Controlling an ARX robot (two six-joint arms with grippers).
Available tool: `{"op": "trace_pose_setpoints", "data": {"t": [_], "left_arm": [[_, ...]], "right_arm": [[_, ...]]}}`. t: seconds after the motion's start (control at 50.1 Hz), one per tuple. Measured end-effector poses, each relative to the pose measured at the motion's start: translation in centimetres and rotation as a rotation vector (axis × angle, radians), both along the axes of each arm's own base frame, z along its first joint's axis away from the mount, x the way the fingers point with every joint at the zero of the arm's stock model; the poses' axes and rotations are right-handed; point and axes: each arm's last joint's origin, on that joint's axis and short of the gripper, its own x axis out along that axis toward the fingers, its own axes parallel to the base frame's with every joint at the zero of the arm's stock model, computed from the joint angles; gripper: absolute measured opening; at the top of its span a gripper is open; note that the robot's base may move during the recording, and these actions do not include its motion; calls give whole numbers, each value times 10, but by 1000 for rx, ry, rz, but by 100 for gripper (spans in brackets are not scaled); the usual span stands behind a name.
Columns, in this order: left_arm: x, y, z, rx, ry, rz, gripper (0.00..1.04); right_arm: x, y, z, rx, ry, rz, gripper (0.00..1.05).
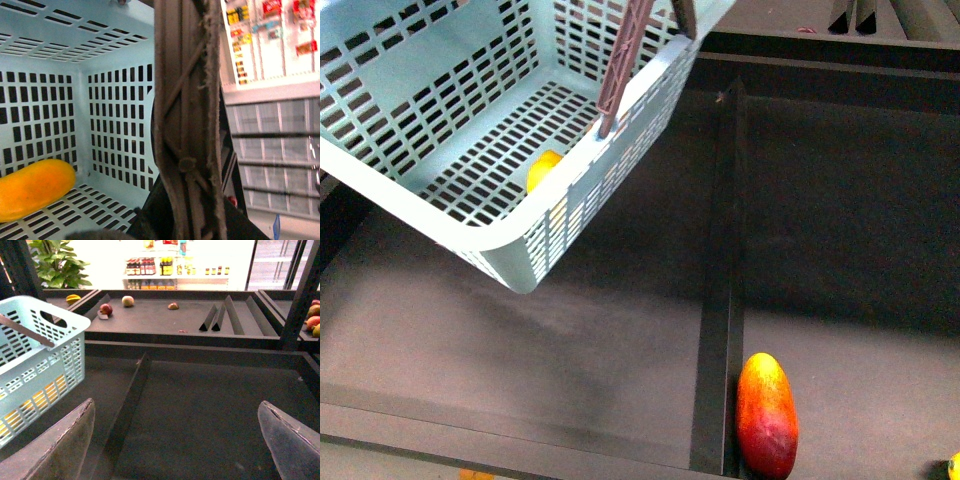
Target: Pick lemon and mango into basket
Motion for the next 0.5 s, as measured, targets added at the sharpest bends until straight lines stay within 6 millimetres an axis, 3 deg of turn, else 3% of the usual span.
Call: {"op": "trace_pose_setpoints", "data": {"t": [0.14,0.259,0.499], "left_arm": [[41,22,-21,-55,40,135,5],[63,28,-31,-84,57,191,5],[79,21,-60,-142,138,193,5]], "right_arm": [[0,0,0,0,0,0,96],[0,0,0,0,0,0,96],[0,0,0,0,0,0,96]]}}
